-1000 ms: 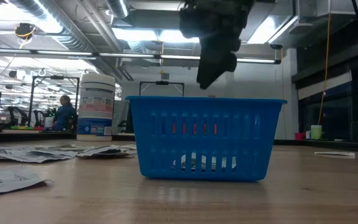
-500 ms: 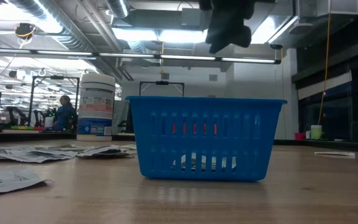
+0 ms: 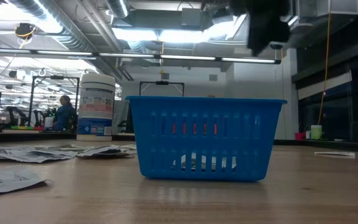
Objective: Pick & Place First Aid Supplies
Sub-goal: Put the orange ointment pack into the bottom orange bin
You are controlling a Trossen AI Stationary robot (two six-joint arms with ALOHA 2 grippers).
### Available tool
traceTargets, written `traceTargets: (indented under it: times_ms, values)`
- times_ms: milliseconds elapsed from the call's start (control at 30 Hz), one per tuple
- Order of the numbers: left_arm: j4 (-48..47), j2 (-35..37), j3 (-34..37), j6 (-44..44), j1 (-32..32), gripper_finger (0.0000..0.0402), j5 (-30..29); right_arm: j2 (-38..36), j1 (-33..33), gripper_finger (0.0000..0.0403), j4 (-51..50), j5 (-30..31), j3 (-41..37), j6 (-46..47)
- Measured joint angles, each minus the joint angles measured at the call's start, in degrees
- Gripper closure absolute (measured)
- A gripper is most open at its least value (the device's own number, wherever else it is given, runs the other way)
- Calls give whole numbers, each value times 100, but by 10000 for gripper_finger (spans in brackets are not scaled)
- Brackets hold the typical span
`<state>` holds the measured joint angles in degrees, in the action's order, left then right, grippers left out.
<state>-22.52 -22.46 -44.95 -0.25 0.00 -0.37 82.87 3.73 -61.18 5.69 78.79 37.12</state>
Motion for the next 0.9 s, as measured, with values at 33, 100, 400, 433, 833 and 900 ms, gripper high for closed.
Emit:
traceTargets:
  times_ms: [33, 100, 400, 433, 833, 900]
  values:
    - [0, 1, 0, 1, 1, 391, 0, -88, 0, 258, -23, 24, -141, 93]
    - [0, 2, 0, 0, -1, 391, -1, -270, 0, 258, -38, 28, -448, 234]
    - [0, 2, 0, 2, -1, 391, -1, -683, 0, 258, -38, 31, -1905, 298]
    - [0, 2, 0, 1, 1, 391, -1, -696, 0, 258, -49, 31, -2065, 296]
    - [0, 2, 0, 0, 0, 391, 0, -698, -277, 258, 345, 35, -3594, 276]
    - [0, 0, 0, 2, 1, 390, 1, -698, -356, 258, 589, 35, -3818, 276]
